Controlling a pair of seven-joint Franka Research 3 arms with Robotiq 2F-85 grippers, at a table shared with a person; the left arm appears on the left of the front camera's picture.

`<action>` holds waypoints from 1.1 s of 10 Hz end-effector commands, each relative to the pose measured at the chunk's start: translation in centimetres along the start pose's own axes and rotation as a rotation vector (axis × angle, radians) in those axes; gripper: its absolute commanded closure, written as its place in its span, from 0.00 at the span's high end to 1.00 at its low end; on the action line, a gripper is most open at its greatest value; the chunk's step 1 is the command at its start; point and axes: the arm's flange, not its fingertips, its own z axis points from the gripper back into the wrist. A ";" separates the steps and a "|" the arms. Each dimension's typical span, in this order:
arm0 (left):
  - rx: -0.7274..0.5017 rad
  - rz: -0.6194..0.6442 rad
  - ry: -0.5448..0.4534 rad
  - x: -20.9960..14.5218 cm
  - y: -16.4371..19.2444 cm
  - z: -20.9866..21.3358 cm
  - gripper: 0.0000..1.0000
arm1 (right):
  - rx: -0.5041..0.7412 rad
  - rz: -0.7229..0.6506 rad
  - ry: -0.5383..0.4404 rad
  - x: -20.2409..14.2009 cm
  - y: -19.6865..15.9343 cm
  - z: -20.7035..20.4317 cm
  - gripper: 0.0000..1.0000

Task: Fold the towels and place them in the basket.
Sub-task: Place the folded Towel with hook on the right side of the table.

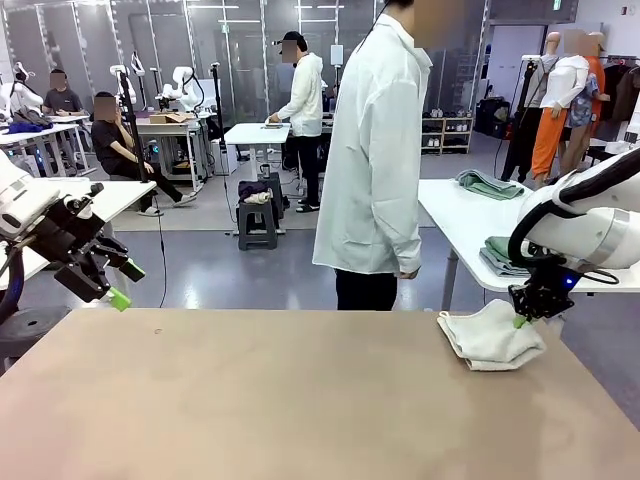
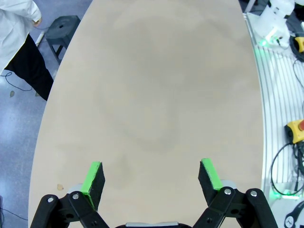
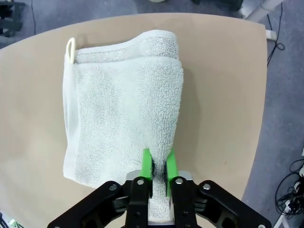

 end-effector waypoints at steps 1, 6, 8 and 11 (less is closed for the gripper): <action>0.000 -0.001 -0.001 0.0 0.0 0.0 1.00 | 0.022 0.028 -0.014 -0.6 0.4 0.4 0.45; 0.000 -0.001 -0.001 0.0 0.0 0.0 1.00 | -0.017 0.091 -0.046 -1.0 1.4 3.1 0.69; 0.000 -0.001 -0.001 0.0 0.0 0.0 1.00 | -0.028 0.141 -0.109 -2.5 6.5 8.5 1.00; 0.000 -0.001 -0.001 0.0 0.0 0.0 1.00 | -0.081 0.174 -0.236 -9.1 16.4 19.7 1.00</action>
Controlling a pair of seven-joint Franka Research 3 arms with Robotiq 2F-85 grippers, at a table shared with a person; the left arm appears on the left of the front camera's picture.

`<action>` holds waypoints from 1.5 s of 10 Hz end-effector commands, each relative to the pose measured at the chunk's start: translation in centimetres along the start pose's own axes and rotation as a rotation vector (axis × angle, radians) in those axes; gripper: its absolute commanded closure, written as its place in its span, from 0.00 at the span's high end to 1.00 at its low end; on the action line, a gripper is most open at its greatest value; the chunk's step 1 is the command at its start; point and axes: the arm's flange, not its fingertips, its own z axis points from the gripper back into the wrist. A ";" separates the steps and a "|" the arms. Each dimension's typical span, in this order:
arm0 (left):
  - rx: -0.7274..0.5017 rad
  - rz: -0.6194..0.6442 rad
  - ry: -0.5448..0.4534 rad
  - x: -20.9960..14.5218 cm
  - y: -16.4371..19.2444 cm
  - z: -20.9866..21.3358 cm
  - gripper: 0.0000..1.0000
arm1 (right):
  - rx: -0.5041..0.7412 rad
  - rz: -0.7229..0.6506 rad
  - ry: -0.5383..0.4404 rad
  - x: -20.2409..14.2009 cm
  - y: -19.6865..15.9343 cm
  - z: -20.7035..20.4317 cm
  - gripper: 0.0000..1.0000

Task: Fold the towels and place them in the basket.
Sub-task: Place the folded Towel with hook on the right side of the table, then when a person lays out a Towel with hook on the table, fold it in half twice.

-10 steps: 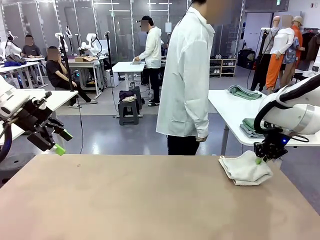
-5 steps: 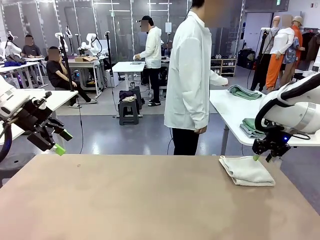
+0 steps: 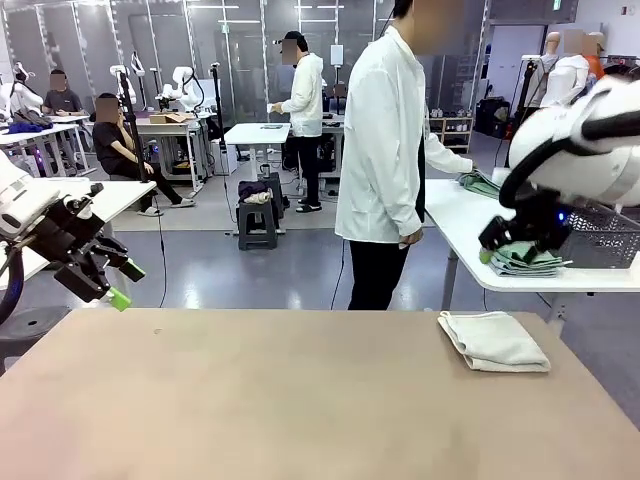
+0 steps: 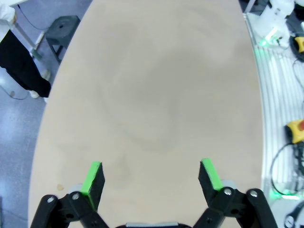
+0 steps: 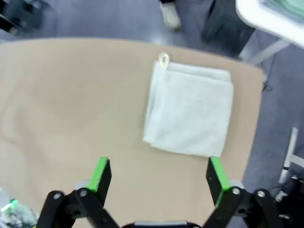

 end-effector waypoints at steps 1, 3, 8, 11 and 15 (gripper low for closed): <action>0.000 0.000 -0.001 0.0 0.0 0.0 1.00 | -0.029 0.011 -0.065 -3.1 3.8 6.1 1.00; 0.000 0.000 -0.001 0.0 0.0 0.0 1.00 | -0.011 0.067 -0.087 -5.4 5.5 10.2 1.00; 0.000 0.000 -0.001 0.0 0.0 0.0 1.00 | 0.000 0.066 -0.101 -6.2 6.4 12.7 1.00; 0.000 0.000 -0.001 0.0 0.0 0.0 1.00 | 0.000 0.066 -0.101 -6.2 6.4 12.7 1.00; 0.000 0.000 -0.001 0.0 0.0 0.0 1.00 | 0.000 0.066 -0.101 -6.2 6.4 12.7 1.00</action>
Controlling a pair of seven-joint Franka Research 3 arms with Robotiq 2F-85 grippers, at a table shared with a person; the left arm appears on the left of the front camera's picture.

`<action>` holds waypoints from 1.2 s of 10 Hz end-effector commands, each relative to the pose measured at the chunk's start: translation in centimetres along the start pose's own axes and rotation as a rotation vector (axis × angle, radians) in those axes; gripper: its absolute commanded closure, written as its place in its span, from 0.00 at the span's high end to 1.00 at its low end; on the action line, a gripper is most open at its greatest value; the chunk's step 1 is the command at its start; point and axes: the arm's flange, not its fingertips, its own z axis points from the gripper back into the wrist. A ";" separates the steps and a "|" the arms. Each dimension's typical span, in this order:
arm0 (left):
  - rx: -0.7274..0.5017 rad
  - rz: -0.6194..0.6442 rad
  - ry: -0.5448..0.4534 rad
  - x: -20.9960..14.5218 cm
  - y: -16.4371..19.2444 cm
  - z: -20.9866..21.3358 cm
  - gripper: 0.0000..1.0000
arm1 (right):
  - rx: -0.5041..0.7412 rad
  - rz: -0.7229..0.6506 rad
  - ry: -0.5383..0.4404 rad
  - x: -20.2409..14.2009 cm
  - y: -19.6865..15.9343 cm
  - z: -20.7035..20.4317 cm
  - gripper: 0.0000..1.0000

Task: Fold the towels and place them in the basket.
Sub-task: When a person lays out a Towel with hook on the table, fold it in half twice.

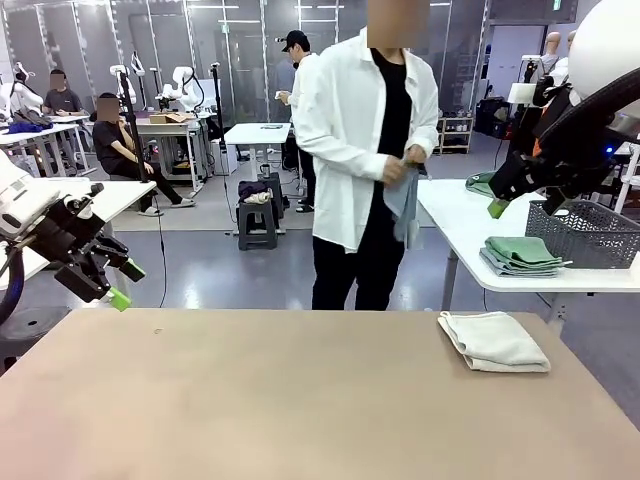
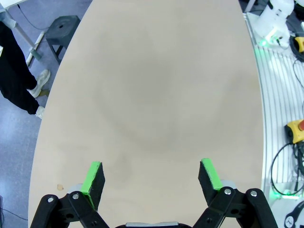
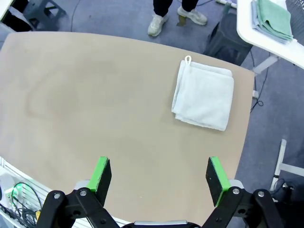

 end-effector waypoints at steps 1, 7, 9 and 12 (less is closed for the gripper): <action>0.000 0.000 -0.001 0.0 0.0 0.0 1.00 | 0.005 -0.008 -0.002 0.2 0.1 0.0 1.00; 0.000 0.000 -0.001 0.0 0.0 0.0 1.00 | 0.005 -0.008 -0.002 0.2 0.1 0.0 1.00; 0.000 0.000 -0.001 0.0 0.0 0.0 1.00 | 0.005 -0.008 -0.002 0.2 0.1 0.0 1.00; 0.000 0.000 -0.001 0.0 0.0 0.0 1.00 | 0.005 -0.008 -0.002 0.2 0.1 0.0 1.00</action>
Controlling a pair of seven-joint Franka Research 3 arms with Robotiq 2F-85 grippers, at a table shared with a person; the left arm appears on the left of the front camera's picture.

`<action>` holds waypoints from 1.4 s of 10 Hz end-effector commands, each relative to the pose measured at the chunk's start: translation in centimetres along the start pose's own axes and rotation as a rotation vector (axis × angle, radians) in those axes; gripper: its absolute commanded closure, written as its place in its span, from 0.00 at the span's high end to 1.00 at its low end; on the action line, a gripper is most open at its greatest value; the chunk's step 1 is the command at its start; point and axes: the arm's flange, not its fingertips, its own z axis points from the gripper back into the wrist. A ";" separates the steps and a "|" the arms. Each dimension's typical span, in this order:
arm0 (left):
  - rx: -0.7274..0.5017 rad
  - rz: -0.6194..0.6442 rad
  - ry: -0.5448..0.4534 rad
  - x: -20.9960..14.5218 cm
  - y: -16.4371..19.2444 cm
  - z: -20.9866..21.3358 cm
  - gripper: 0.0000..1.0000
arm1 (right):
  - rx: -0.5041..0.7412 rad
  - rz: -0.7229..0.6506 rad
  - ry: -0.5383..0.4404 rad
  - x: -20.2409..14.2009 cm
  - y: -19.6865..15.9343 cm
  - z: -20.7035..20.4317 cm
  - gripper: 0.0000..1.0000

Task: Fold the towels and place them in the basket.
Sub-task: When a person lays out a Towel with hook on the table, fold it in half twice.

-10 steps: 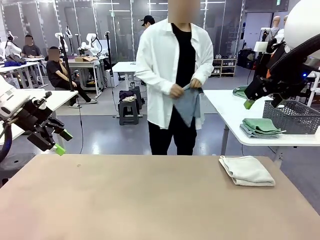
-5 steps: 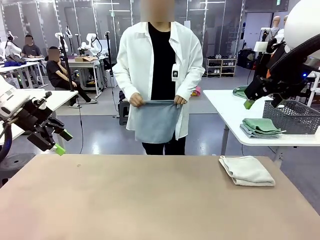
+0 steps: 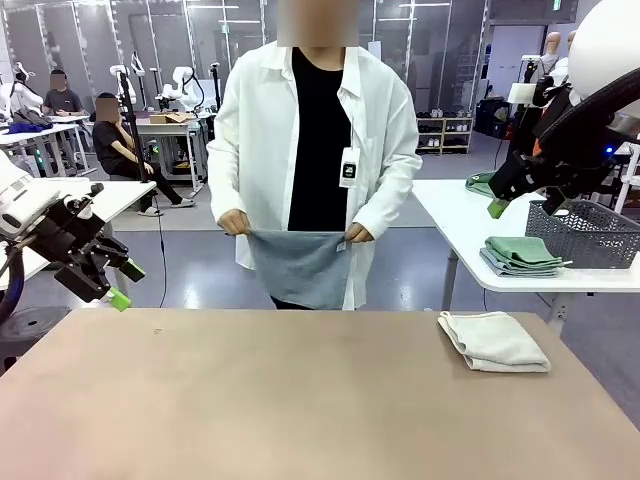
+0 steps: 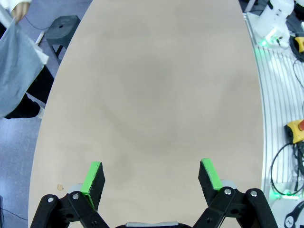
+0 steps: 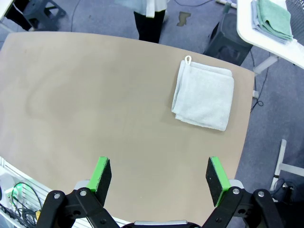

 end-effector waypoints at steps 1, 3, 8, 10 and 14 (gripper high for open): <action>0.000 0.000 -0.001 0.0 0.0 0.0 1.00 | 0.005 -0.008 -0.002 0.2 0.1 0.0 1.00; 0.000 0.000 -0.001 0.0 0.0 0.0 1.00 | 0.005 -0.008 -0.002 0.2 0.1 0.0 1.00; 0.000 0.000 -0.001 0.0 0.0 0.0 1.00 | 0.005 -0.008 -0.002 0.2 0.1 0.0 1.00; 0.000 0.000 -0.001 0.0 0.0 0.0 1.00 | 0.005 -0.008 -0.002 0.2 0.1 0.0 1.00; 0.000 0.000 -0.001 0.0 0.0 0.0 1.00 | 0.005 -0.008 -0.002 0.2 0.1 0.0 1.00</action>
